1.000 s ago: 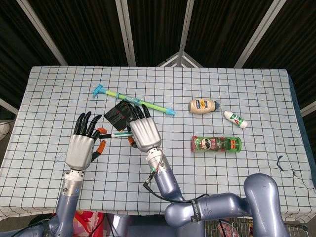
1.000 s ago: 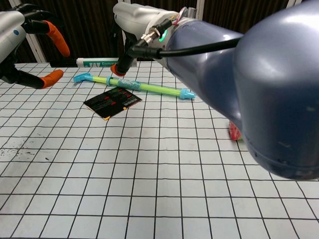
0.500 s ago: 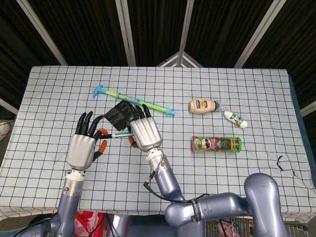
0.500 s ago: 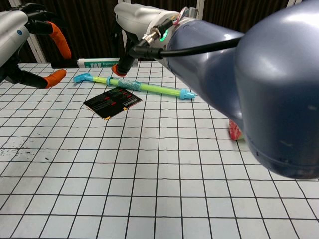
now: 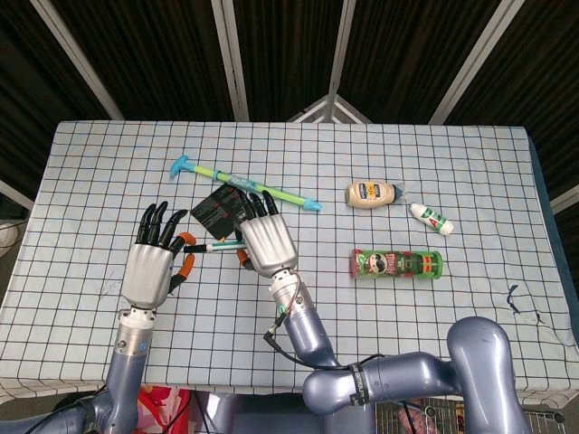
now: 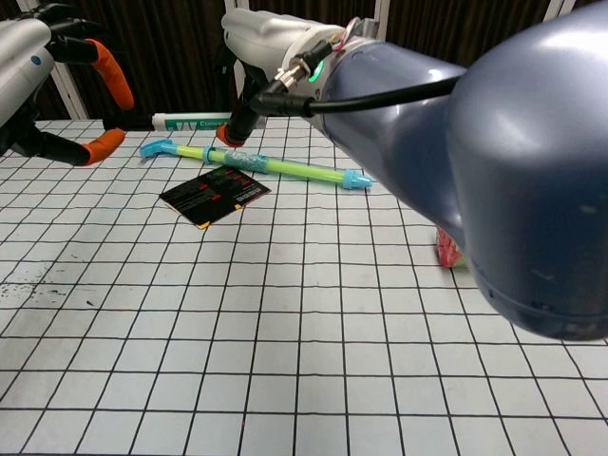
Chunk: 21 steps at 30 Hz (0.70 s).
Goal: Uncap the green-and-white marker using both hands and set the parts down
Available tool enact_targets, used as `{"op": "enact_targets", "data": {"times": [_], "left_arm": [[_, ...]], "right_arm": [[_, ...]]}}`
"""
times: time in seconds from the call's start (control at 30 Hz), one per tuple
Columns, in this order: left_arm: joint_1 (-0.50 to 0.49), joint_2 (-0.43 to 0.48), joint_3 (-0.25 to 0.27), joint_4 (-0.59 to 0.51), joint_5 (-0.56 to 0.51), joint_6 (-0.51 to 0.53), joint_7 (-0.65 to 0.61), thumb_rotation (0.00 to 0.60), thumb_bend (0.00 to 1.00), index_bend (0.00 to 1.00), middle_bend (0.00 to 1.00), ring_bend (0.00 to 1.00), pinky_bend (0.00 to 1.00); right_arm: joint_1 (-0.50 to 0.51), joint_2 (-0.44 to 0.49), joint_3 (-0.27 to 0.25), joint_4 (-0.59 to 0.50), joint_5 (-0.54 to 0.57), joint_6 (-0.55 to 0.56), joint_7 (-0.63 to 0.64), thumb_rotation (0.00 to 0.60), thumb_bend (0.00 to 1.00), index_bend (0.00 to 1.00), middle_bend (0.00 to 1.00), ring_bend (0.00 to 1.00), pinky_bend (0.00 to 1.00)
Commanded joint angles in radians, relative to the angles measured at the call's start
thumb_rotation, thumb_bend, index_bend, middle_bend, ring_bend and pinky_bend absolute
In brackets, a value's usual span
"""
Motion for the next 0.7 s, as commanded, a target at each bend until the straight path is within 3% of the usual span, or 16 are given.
{"op": "enact_targets", "data": {"times": [0.03,0.7], "left_arm": [[0.000,0.001,0.001,0.004,-0.001,0.000,-0.003,0.600,0.47,0.48,0.17,0.00,0.01],[-0.008,-0.025,-0.002,0.066,0.012,0.024,-0.031,0.600,0.47,0.48,0.17,0.00,0.01]], "right_arm": [[0.000,0.000,-0.001,0.001,-0.001,0.000,0.001,0.600,0.42,0.68,0.06,0.10,0.00],[0.000,0.000,-0.001,0.010,-0.005,-0.006,0.024,0.600,0.42,0.69,0.06,0.10,0.00]]}}
